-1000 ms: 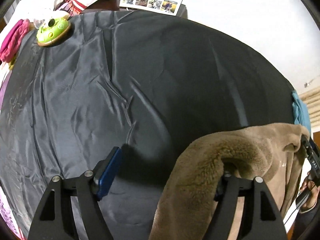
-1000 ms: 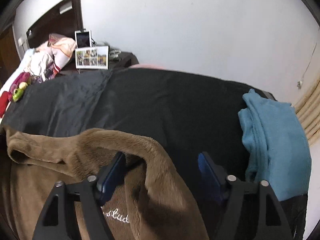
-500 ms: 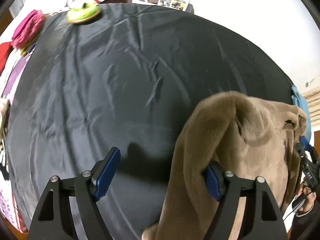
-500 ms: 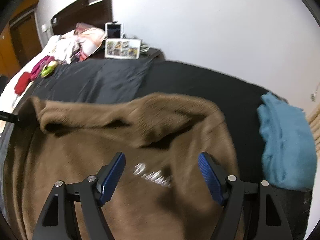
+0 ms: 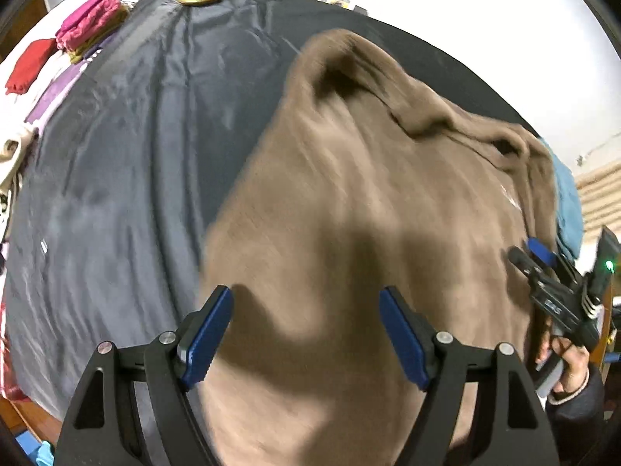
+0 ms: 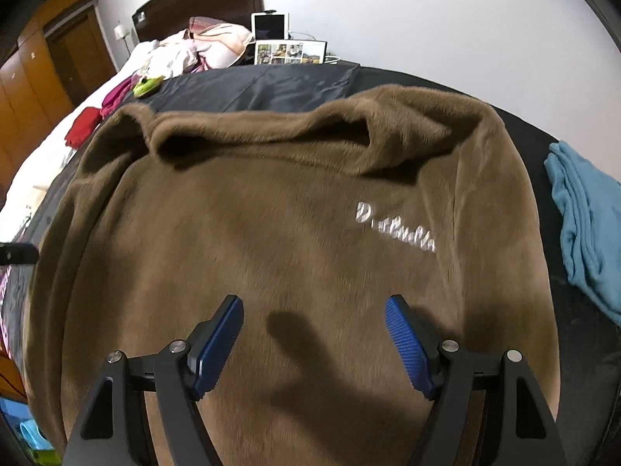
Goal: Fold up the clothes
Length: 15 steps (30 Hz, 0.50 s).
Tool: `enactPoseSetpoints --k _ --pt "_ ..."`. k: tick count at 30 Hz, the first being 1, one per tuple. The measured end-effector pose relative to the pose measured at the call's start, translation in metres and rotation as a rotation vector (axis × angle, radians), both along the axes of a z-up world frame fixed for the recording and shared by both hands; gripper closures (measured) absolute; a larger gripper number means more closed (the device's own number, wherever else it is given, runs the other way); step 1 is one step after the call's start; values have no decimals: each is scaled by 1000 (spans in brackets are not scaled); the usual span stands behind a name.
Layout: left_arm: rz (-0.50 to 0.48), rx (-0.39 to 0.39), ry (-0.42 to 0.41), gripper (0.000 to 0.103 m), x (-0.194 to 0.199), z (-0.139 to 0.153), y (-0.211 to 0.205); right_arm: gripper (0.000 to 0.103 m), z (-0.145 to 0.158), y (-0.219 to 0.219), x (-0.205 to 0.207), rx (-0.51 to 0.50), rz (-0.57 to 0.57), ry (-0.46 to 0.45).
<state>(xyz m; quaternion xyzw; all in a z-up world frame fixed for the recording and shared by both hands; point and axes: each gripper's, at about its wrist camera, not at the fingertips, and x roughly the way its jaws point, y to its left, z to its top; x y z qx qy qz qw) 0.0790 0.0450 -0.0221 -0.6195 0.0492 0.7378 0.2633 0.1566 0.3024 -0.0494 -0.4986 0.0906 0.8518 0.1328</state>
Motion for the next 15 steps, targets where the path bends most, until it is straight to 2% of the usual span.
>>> enactPoseSetpoints --k 4,7,12,15 --pt "-12 -9 6 22 11 -8 14 26 -5 -10 18 -8 18 -15" --pt "-9 -51 48 22 15 -17 24 26 -6 -13 27 1 36 -15" --pt "38 -154 107 22 0 -34 11 26 -11 -17 39 22 44 -31" --pt "67 -190 140 22 -11 -29 -6 26 -16 -15 43 34 44 -52"
